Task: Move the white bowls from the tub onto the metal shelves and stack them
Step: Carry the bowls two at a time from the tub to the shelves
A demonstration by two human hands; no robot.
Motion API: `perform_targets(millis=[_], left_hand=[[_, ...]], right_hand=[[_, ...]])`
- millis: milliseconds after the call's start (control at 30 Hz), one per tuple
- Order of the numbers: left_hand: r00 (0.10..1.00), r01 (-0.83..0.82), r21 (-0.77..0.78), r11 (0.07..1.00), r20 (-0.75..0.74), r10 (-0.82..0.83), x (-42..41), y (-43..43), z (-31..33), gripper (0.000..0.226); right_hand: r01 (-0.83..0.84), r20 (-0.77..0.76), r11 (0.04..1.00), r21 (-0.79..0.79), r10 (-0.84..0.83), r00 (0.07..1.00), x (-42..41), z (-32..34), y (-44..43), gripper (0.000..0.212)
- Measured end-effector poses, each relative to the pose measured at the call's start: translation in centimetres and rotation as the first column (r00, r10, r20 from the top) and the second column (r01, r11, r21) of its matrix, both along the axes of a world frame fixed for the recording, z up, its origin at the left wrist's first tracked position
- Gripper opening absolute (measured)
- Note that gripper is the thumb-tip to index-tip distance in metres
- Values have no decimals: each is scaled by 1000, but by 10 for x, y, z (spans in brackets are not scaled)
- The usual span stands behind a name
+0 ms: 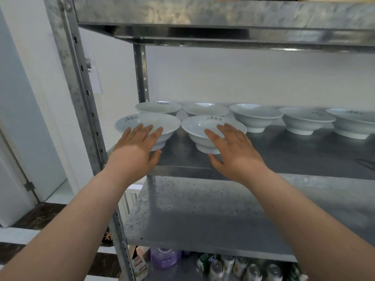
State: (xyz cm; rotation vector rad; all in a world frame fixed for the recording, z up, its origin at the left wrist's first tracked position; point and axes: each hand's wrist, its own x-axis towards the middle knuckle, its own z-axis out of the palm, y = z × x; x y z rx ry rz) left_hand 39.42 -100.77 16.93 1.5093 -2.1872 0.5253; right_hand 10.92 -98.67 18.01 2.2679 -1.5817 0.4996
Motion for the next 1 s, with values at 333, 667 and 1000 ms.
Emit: perform_targets(millis=[333,667,1000], left_hand=[[759,591,387,708,-564,-326,-113,157,-129,41],[724,685,688,240,-681,-114,-272,260,-226,32],[704,591,800,-103,-574,-418,-415,340,-255,35]], right_hand=[[-42,417,963,264,-75,906,-93,-127,210,37],[274,646,697,663,-718,260,-211,-247,454,33],[388,560,435,812,-769,-309,-211,-304,627,33]])
